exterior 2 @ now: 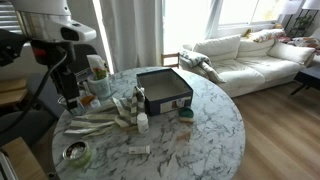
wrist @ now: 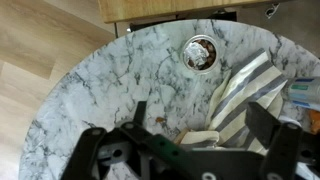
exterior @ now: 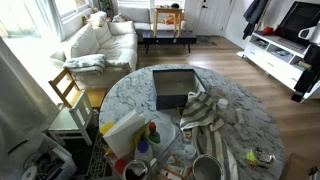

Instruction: Remove the sauce bottle from the cup, put the silver cup inside then move it the right

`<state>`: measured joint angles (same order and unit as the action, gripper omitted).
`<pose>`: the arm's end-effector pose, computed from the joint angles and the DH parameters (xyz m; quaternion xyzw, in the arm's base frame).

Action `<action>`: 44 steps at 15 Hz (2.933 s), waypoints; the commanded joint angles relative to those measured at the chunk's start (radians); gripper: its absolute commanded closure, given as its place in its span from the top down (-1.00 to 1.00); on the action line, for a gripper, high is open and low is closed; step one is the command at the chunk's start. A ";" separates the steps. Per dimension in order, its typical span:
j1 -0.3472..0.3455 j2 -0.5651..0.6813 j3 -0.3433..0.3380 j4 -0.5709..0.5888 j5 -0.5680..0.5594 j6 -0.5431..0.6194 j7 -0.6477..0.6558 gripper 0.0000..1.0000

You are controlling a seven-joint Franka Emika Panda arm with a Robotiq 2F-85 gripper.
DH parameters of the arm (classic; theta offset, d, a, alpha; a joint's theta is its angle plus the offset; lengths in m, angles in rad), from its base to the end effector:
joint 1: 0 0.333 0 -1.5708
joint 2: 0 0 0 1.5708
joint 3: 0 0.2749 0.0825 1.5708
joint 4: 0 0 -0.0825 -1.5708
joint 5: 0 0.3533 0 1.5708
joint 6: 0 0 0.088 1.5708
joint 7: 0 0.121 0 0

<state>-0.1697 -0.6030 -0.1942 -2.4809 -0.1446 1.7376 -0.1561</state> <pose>0.3178 -0.1377 0.4416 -0.9950 0.0655 0.0748 0.0026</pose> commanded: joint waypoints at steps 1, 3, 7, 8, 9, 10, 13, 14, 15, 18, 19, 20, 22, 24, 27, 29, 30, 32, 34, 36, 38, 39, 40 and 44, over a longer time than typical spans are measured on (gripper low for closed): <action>0.002 0.000 -0.001 0.002 -0.001 -0.002 0.001 1.00; 0.002 0.000 -0.001 0.002 -0.001 -0.002 0.001 1.00; 0.028 0.019 0.005 -0.007 0.024 0.011 -0.015 1.00; 0.059 0.038 0.018 -0.015 0.054 0.025 -0.028 1.00; 0.099 0.051 0.029 -0.030 0.096 0.055 -0.056 1.00; 0.137 0.069 0.051 -0.041 0.138 0.092 -0.066 1.00; 0.250 0.158 0.113 -0.041 0.283 0.279 -0.098 1.00; 0.283 0.199 0.132 -0.037 0.318 0.357 -0.121 1.00; 0.313 0.237 0.145 -0.030 0.356 0.436 -0.143 1.00; 0.393 0.334 0.169 -0.025 0.462 0.674 -0.258 1.00; 0.420 0.363 0.168 -0.024 0.512 0.748 -0.315 1.00; 0.444 0.386 0.167 -0.025 0.564 0.813 -0.375 1.00; 0.489 0.418 0.163 -0.028 0.684 0.939 -0.509 1.00; 0.535 0.449 0.161 -0.010 0.842 1.012 -0.668 1.00; 0.591 0.493 0.154 0.029 1.042 1.018 -0.888 1.00; 0.602 0.520 0.159 0.055 1.115 0.990 -1.001 1.00; 0.579 0.480 0.173 0.023 1.048 1.005 -0.899 1.00; 0.590 0.503 0.173 0.040 1.082 1.005 -0.953 1.00; 0.591 0.514 0.173 0.048 1.085 1.005 -0.964 1.00; 0.591 0.516 0.172 0.049 1.085 1.005 -0.966 1.00; 0.580 0.558 0.179 0.050 1.009 1.055 -0.904 1.00; 0.577 0.576 0.180 0.056 0.988 1.073 -0.876 1.00; 0.575 0.602 0.179 0.064 0.952 1.087 -0.841 1.00; 0.584 0.676 0.175 0.094 0.890 1.122 -0.763 1.00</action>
<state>0.4110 0.0066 -0.0217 -2.4244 0.7861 2.8268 -0.9749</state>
